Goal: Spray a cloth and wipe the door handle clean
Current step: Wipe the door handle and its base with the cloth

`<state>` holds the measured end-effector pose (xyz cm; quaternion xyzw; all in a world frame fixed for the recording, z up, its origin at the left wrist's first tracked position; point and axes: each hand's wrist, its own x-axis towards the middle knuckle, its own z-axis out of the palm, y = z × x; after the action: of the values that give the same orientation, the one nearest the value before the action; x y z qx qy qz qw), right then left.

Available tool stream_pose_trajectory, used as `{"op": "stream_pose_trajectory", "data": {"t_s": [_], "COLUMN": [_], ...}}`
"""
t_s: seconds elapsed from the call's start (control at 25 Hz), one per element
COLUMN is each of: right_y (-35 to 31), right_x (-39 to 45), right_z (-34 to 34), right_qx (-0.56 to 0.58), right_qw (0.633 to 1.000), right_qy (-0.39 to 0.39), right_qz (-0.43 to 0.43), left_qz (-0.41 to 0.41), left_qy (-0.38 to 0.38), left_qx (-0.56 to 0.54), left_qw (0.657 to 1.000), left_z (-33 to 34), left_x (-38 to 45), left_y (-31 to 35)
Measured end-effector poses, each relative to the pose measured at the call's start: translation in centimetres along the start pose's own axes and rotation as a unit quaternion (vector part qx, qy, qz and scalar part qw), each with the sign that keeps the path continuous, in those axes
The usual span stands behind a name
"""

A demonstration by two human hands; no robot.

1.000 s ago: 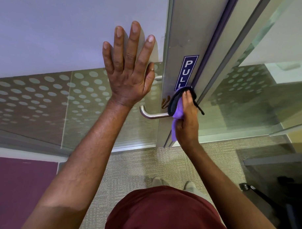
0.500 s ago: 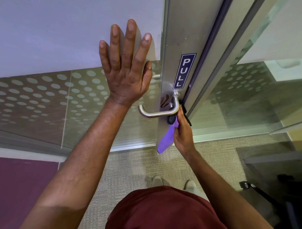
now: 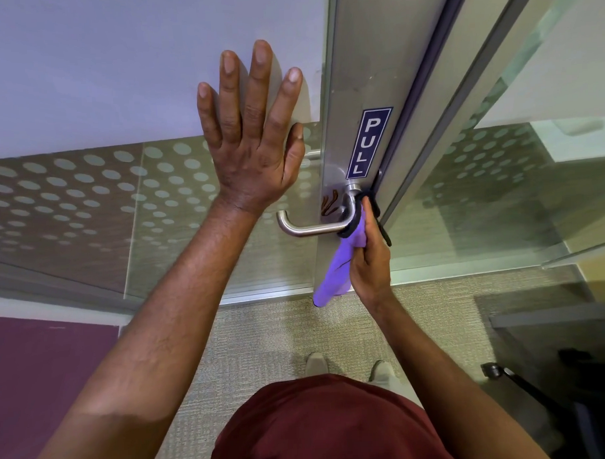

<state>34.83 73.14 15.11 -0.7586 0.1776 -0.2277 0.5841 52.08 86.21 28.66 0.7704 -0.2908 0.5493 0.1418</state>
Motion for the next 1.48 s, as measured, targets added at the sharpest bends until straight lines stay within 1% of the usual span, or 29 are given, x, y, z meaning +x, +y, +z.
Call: {"op": "stream_pose_trajectory", "data": {"t_s": [0.04, 0.16, 0.28, 0.32, 0.44, 0.52, 0.56, 0.64, 0.72, 0.8, 0.84, 0.92, 0.96, 1.0, 1.08, 1.16, 1.24, 1.36, 1.44, 1.48], "right_y": [0.3, 1.4, 2.3, 3.1, 4.1, 4.0, 3.9, 3.8, 3.4, 2.7, 2.2, 1.1, 0.4, -0.4, -2.4, -4.3, -5.2, -5.3, -5.7, -5.7], "right_x": [0.0, -0.5, -0.7, -0.7, -0.6, -0.9, -1.1, -1.2, -1.2, -1.0, -0.9, -1.1, -1.3, -1.7, -2.7, -3.5, -3.4, -2.2, -1.3, -0.9], "right_z": [0.2, 0.4, -0.1, -0.3, -1.2, -2.0, -2.4, -2.9, -3.1, -3.0, -3.1, -3.7, -4.0, -4.2, -4.3, -4.3, -4.0, -2.7, -1.5, -0.9], "right_qx": [0.003, 0.030, -0.014, -0.002, 0.105, 0.131, 0.142, 0.150, 0.157, 0.175, 0.206, 0.303, 0.333, 0.329, 0.268, 0.199, 0.200, 0.179, 0.154, 0.121], "right_qw": [1.000, 0.997, 0.990, 0.990, 0.983, 0.979, 0.978, 0.978, 0.971, 0.949, 0.932, 0.890, 0.873, 0.875, 0.910, 0.949, 0.958, 0.963, 0.972, 0.979], "right_qy": [-0.008, -0.032, -0.082, -0.082, -0.060, -0.073, -0.067, -0.025, 0.043, 0.115, 0.132, 0.120, 0.118, 0.121, 0.131, 0.147, 0.164, 0.188, 0.176, 0.162], "right_qz": [-0.001, 0.063, 0.112, 0.117, 0.137, 0.138, 0.139, 0.146, 0.175, 0.234, 0.266, 0.318, 0.335, 0.335, 0.289, 0.197, 0.129, 0.070, 0.024, 0.003], "left_qz": [0.000, 0.000, 0.002, 0.000, 0.000, -0.001, 0.000, -0.001, -0.001, -0.001, -0.003, -0.004, -0.003, -0.003, -0.004, 0.000, 0.000, 0.004, 0.005, 0.007], "left_qy": [0.000, 0.000, -0.004, -0.003, -0.004, -0.008, -0.009, -0.009, -0.005, -0.006, -0.007, -0.010, -0.010, -0.009, -0.009, -0.013, -0.025, -0.031, -0.032, -0.034], "left_qx": [0.000, -0.004, -0.003, -0.006, -0.001, -0.003, -0.001, 0.000, 0.002, 0.002, 0.002, 0.002, 0.003, 0.005, 0.003, 0.003, -0.003, 0.000, 0.000, -0.001], "left_qw": [1.000, 1.000, 1.000, 1.000, 1.000, 1.000, 1.000, 1.000, 1.000, 1.000, 1.000, 1.000, 1.000, 1.000, 1.000, 1.000, 1.000, 1.000, 0.999, 0.999], "left_z": [0.0, 0.0, 0.0, 0.0, -0.1, -0.2, -0.3, -0.4, -0.4, -0.5, -0.5, -0.5, -0.5, -0.5, -0.5, -0.6, -0.7, -0.6, -0.5, -0.5], "left_x": [0.0, -0.1, 0.0, 0.0, 0.0, -0.1, 0.0, 0.0, -0.1, -0.2, -0.2, -0.2, -0.2, -0.2, -0.2, -0.1, 0.0, -0.3, -0.4, -0.3], "left_y": [0.0, 0.1, -0.1, -0.1, 0.0, 0.0, 0.0, 0.0, 0.1, 0.1, 0.1, 0.0, 0.1, 0.1, 0.1, 0.1, 0.0, 0.0, 0.0, -0.1]}}
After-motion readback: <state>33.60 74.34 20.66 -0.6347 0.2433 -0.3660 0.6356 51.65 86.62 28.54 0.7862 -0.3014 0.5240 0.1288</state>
